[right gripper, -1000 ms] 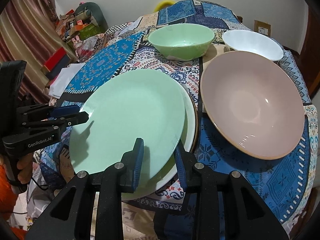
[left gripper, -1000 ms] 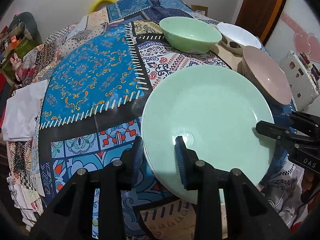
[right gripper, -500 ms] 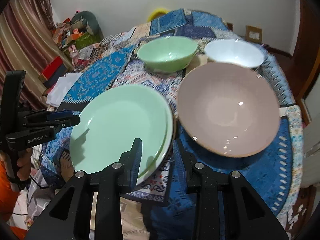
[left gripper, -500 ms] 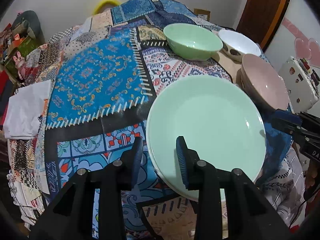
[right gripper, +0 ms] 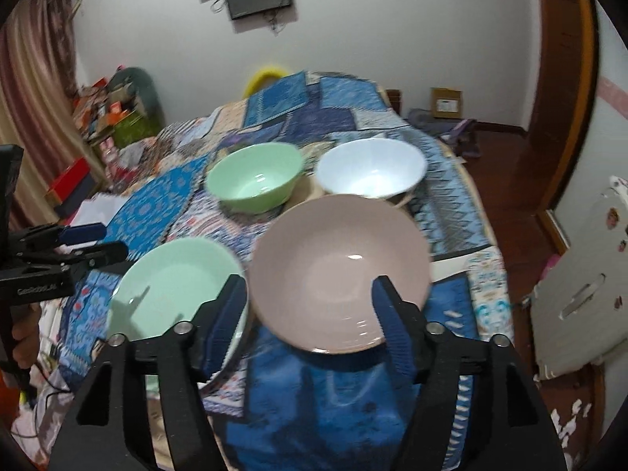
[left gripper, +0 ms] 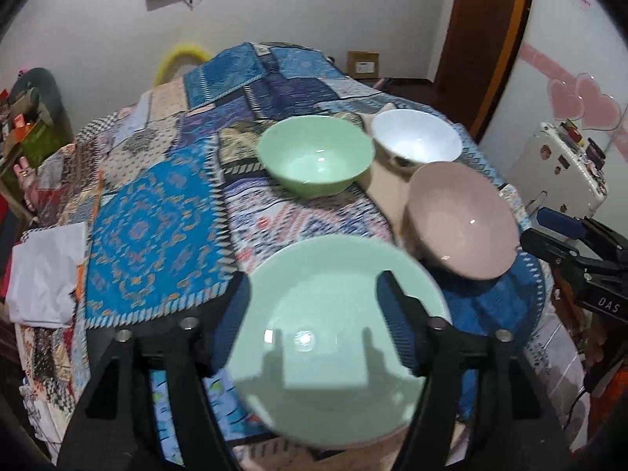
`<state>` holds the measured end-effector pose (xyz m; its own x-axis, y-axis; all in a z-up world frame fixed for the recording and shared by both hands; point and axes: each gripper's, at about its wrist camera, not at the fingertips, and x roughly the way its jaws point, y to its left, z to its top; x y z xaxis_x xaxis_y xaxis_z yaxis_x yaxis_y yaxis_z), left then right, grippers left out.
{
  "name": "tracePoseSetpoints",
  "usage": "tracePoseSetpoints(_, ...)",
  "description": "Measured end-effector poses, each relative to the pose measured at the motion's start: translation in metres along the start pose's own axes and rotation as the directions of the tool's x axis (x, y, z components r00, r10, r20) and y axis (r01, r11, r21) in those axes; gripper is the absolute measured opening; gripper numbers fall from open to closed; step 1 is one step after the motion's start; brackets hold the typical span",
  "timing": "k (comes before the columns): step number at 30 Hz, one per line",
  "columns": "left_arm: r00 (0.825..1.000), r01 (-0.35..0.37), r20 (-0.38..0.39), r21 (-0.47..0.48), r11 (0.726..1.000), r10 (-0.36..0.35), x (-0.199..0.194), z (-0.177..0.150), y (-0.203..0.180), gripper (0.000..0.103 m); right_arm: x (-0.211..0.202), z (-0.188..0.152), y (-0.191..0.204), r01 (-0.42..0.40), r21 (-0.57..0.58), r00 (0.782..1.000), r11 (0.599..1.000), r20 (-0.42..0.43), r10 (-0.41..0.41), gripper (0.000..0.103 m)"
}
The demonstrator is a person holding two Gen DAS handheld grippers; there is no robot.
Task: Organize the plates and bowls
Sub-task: 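Close the left gripper on the pale pink bowl rim while the right gripper grips it, then lift and carry the pale pink bowl with both grippers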
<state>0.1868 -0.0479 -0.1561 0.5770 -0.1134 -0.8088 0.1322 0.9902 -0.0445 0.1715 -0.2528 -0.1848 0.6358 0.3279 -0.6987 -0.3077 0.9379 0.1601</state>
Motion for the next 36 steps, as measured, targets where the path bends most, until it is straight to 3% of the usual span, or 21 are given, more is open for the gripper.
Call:
tracePoseSetpoints(5, 1.0, 0.024, 0.003, 0.031, 0.999, -0.025, 0.02, 0.018, -0.023, 0.082, 0.002, 0.001, -0.021, 0.041, 0.042, 0.999, 0.998, 0.003, -0.041, 0.071)
tracePoseSetpoints(21, 0.988, 0.094, -0.132, 0.094, 0.991, -0.081, 0.119, 0.043, -0.072, 0.081, 0.051, -0.008, -0.063, 0.052, 0.107, 0.996, 0.993, -0.074, -0.044, 0.07)
tracePoseSetpoints(24, 0.986, 0.105, -0.144, 0.109, 0.989, -0.089, 0.129, 0.044, -0.079, 0.071, 0.057, -0.01, -0.065, 0.039, 0.114, 0.996, 0.993, -0.083, -0.029, 0.065)
tracePoseSetpoints(28, 0.977, 0.138, -0.177, 0.109, 0.984, -0.117, 0.141, 0.044, -0.084, 0.051, 0.065, -0.012, -0.068, 0.008, 0.123, 0.995, 0.992, -0.095, 0.004, 0.041)
tracePoseSetpoints(33, 0.969, 0.17, -0.201, 0.109, 0.979, -0.146, 0.152, 0.043, -0.089, 0.03, 0.07, -0.015, -0.069, -0.014, 0.127, 0.994, 0.992, -0.102, 0.027, 0.02)
tracePoseSetpoints(36, 0.964, 0.195, -0.208, 0.117, 0.974, -0.168, 0.152, 0.042, -0.092, 0.018, 0.072, -0.015, -0.069, -0.012, 0.126, 0.995, 0.992, -0.098, 0.024, 0.018)
